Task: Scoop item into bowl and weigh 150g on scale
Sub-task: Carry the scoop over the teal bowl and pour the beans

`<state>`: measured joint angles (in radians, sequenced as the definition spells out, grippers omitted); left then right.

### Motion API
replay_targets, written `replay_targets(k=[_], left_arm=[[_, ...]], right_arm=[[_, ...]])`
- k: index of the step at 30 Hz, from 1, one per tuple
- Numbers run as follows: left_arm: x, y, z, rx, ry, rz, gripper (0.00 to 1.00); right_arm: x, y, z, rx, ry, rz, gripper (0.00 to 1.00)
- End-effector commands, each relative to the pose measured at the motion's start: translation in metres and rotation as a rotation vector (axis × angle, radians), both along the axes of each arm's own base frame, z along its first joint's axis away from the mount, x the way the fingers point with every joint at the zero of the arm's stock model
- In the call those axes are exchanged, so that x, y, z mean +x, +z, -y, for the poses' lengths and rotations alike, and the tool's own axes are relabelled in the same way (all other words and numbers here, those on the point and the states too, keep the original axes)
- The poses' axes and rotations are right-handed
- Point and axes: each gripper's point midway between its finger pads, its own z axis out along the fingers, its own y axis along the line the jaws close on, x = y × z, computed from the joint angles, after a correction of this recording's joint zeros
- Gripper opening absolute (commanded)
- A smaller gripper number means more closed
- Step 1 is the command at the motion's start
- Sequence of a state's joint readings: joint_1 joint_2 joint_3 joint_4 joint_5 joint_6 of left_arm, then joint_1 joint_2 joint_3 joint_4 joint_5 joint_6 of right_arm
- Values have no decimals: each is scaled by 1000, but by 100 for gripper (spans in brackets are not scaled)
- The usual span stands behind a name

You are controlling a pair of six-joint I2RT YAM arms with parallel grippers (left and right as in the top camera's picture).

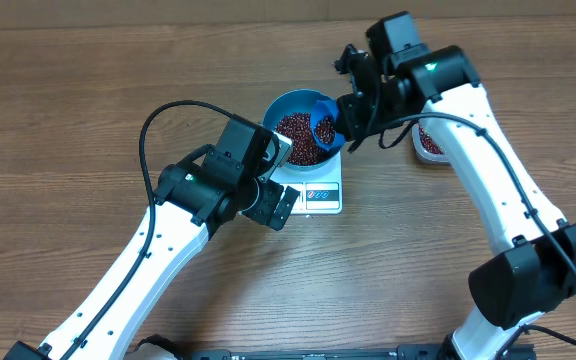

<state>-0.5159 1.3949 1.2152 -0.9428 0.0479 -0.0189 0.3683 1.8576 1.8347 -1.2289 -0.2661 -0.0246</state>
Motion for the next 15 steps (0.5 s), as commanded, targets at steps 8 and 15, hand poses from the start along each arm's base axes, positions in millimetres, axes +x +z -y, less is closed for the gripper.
replay_targets(k=[8, 15], left_arm=[[0, 4, -3, 0, -9, 23, 100], [0, 4, -3, 0, -9, 23, 100]], right_arm=[[16, 29, -2, -183, -45, 218, 4], [19, 46, -10, -211, -44, 287, 4]])
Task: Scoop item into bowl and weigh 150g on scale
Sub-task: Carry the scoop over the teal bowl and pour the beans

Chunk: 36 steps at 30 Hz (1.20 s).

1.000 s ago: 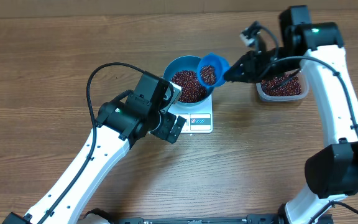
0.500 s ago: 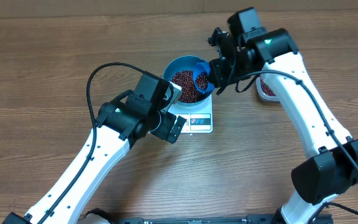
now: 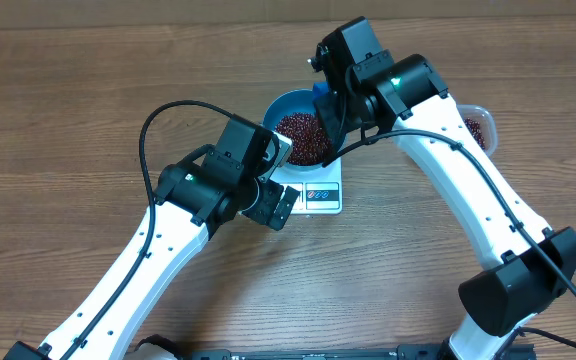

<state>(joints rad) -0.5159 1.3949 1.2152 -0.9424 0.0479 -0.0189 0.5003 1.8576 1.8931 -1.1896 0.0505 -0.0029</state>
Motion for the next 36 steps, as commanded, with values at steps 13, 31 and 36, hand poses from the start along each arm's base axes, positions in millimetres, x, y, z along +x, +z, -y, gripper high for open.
replay_targets(k=[13, 31, 36], left_arm=[[0, 4, -3, 0, -9, 23, 100], [0, 4, -3, 0, -9, 22, 100], [0, 4, -3, 0, -9, 22, 99]], right_arm=[[0, 27, -1, 15, -4, 66, 4], [1, 27, -1, 7, 18, 74, 4], [9, 32, -5, -39, 131, 139, 4]])
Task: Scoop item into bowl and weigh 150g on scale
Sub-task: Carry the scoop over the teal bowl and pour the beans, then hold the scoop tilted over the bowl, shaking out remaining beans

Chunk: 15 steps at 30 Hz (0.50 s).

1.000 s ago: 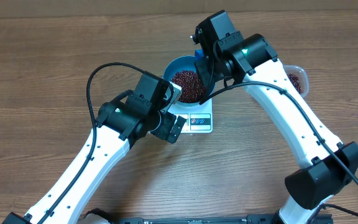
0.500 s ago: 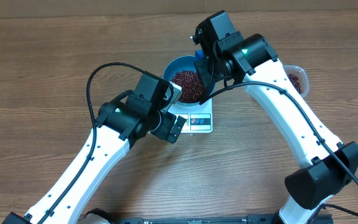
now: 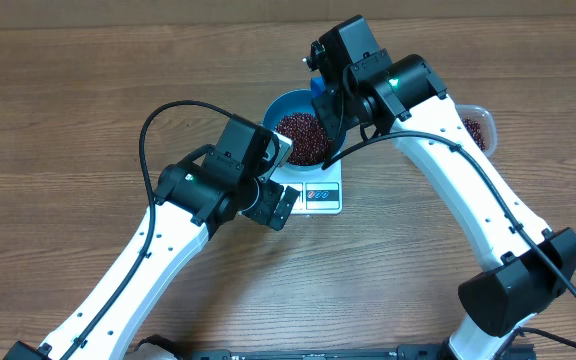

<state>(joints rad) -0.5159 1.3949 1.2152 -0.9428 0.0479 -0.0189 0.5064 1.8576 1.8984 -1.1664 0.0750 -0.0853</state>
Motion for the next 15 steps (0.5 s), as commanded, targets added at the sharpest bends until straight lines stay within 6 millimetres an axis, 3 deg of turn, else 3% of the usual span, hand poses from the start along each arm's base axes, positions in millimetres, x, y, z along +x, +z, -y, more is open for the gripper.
replay_targets(k=[1, 7, 15], left_arm=[[0, 4, -3, 0, -9, 23, 99], [0, 4, -3, 0, -9, 23, 100], [0, 4, -3, 0, -9, 23, 100]], right_arm=[[4, 28, -4, 3, 65, 89, 4], [-1, 26, -8, 29, 81, 64, 4], [-11, 28, -19, 228, 97, -47, 4]])
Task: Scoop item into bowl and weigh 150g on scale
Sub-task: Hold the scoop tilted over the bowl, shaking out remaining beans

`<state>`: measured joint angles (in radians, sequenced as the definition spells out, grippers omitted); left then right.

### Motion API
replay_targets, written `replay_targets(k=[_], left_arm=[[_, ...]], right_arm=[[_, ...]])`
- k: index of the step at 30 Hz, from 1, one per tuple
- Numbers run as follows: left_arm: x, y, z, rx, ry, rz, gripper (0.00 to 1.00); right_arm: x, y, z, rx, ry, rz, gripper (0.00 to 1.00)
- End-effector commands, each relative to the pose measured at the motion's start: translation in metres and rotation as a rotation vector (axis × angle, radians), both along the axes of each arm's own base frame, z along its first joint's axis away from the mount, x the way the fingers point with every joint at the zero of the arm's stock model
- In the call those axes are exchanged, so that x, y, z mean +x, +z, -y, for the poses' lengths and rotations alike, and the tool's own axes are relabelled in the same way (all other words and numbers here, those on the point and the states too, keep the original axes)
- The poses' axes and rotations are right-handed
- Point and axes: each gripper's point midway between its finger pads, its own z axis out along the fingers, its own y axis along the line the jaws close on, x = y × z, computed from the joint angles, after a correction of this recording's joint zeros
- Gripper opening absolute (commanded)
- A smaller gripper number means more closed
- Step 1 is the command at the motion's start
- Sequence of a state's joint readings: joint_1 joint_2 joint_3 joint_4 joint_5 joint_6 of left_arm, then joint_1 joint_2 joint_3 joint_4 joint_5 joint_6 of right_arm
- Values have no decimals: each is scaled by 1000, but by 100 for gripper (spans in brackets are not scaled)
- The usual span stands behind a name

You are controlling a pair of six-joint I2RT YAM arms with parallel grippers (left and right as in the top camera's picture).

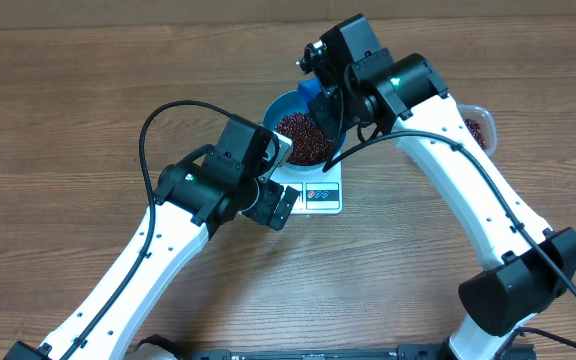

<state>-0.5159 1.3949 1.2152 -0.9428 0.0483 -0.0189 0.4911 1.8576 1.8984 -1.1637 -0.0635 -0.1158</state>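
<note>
A blue bowl (286, 113) heaped with dark red beans (300, 136) stands on the white scale (318, 193). My right gripper (320, 101) hangs over the bowl's right rim, shut on a blue scoop (311, 89) whose cup is mostly hidden under the wrist. My left gripper (276, 156) rests at the bowl's left side by the scale; its fingers are hidden under its own wrist. The scale's display cannot be read.
A clear container of red beans (475, 126) stands at the right, behind the right arm. A black cable (158, 125) loops up from the left arm. Bare wooden table (68, 120) surrounds the scale.
The right wrist has turned slightly, and a bit more of the blue scoop shows at the bowl's far rim. The left arm, bowl and scale are unchanged.
At first my right gripper held the bean-filled scoop at the bowl's right rim, covering the bean container. Then it stood over the bowl, the container uncovered, scoop mostly hidden. It has stayed there, rotating slightly. The left arm kept still throughout.
</note>
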Motion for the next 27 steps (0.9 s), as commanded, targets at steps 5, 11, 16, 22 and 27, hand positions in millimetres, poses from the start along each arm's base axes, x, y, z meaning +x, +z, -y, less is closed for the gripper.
replay_targets(k=[5, 11, 16, 22, 27], left_arm=[[0, 4, -3, 0, -9, 23, 100], [0, 4, -3, 0, -9, 23, 100], [0, 4, -3, 0, -9, 23, 100], [0, 4, -3, 1, -9, 23, 99], [0, 4, -3, 0, -9, 23, 99]], right_arm=[[-3, 30, 4, 218, 14, -57, 4], [0, 31, 10, 238, 5, -66, 4], [0, 31, 10, 238, 5, -65, 4], [0, 31, 10, 236, 4, -64, 4], [2, 30, 14, 215, -9, -53, 4]])
